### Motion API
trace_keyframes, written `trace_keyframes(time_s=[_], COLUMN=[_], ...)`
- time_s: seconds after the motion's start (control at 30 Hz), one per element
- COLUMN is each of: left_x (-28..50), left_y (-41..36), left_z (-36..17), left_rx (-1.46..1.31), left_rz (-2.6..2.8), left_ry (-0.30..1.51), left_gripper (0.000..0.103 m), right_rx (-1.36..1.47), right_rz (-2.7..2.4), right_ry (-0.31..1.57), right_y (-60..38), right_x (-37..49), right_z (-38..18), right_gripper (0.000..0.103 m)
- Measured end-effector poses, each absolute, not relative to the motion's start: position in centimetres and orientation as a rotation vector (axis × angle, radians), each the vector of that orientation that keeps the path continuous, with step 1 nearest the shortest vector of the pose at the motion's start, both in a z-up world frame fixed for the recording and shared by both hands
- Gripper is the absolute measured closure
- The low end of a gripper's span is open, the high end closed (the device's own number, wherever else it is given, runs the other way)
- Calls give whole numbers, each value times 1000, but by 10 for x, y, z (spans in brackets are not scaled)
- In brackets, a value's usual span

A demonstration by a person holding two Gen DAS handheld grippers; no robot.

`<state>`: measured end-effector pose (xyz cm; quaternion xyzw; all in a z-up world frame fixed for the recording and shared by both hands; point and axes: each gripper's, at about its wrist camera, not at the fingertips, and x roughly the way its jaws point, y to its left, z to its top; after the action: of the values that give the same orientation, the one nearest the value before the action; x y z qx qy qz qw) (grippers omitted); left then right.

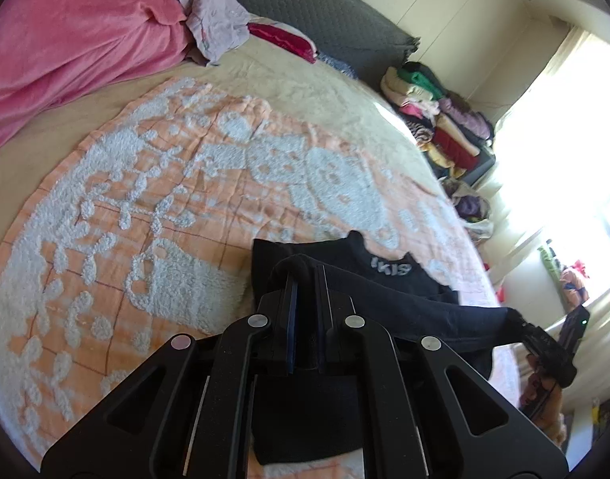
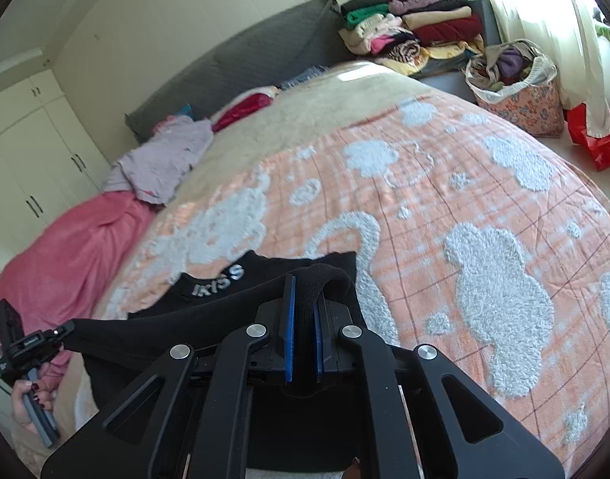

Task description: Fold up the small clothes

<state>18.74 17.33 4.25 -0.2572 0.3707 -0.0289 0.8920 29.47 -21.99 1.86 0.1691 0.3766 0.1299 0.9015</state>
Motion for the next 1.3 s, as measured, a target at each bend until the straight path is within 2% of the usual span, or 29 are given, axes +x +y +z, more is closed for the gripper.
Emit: trace_keyframes(time_s=[0.17, 0.2, 0.23, 0.3, 0.4, 0.43, 0.5, 0.83, 1.3], left_x=[196, 195, 194, 191, 184, 180, 170, 139, 165], left_y=[169, 168, 166, 164, 161, 161, 159, 121, 43], left_z=[24, 24, 24, 25, 31, 33, 39, 44, -5], left_rx=[-504, -497, -486, -479, -456, -450, -432, -304, -71], left_rz=[-37, -37, -40, -39, -34, -32, -26, -103, -170], left_ry=[806, 804, 798, 793, 779, 770, 751, 776, 891], left_gripper=[101, 100, 100, 97, 93, 87, 82, 81, 81], right_rx=[335, 331, 334, 346, 358, 359, 348, 260, 32], right_rz=[232, 222, 212, 212, 200, 201, 209, 322, 375], right_ry=[831, 834, 838, 819, 807, 799, 789, 805, 903], right_y=[-215, -214, -215, -218, -224, -225, -225, -197, -140], right_x=[305, 305, 304, 301, 295, 292, 285, 255, 256], right_z=[-2, -4, -5, -4, -2, 0, 3, 9, -29], right_gripper=[95, 91, 78, 63, 63, 63, 63, 63, 63])
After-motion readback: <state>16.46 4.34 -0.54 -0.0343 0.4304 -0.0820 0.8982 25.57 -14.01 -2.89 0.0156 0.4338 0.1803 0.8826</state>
